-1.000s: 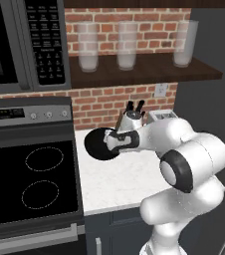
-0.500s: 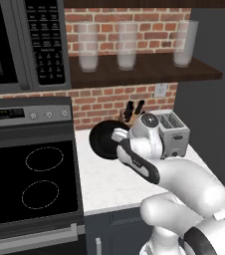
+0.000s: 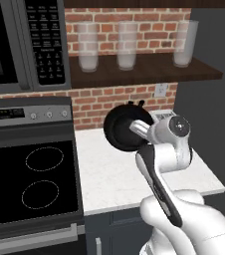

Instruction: Pick up the bowls on the counter and stack them on top of one another in the open cabinet. Place the smaller bowl on top of the larger bowl.

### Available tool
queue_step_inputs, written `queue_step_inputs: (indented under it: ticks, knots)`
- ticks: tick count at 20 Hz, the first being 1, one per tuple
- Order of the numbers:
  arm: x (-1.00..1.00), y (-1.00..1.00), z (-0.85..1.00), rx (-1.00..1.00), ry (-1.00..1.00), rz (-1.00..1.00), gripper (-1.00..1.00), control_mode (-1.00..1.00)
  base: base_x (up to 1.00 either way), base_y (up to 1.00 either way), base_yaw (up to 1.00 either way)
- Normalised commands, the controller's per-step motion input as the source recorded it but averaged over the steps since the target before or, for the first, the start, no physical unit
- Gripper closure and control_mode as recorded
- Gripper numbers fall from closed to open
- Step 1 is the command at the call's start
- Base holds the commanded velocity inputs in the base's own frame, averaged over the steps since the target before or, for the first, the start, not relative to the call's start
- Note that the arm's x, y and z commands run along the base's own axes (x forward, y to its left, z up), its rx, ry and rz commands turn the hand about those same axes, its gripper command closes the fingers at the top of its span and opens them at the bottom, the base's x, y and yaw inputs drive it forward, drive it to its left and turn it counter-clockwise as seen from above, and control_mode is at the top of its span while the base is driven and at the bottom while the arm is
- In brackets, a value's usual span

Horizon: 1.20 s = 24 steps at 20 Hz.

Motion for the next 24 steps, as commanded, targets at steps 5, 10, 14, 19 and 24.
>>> queue_step_inputs:
  ticks: [5,10,14,19,24]
  knots:
    - [-0.41,-0.61,1.00,0.15,-0.06,-0.13,1.00,-1.00,0.00,0.00,0.00]
    - [-0.36,-0.61,1.00,0.11,-0.01,-0.12,1.00,-1.00,0.00,0.00,0.00]
    - [-0.17,-0.59,1.00,0.11,0.00,-0.14,1.00,-1.00,0.00,0.00,0.00]
    - [0.03,-0.28,1.00,0.09,0.00,-0.11,1.00,-1.00,0.00,0.00,0.00]
    - [0.20,-0.05,0.78,0.10,0.05,-0.01,1.00,-1.00,0.00,0.00,0.00]
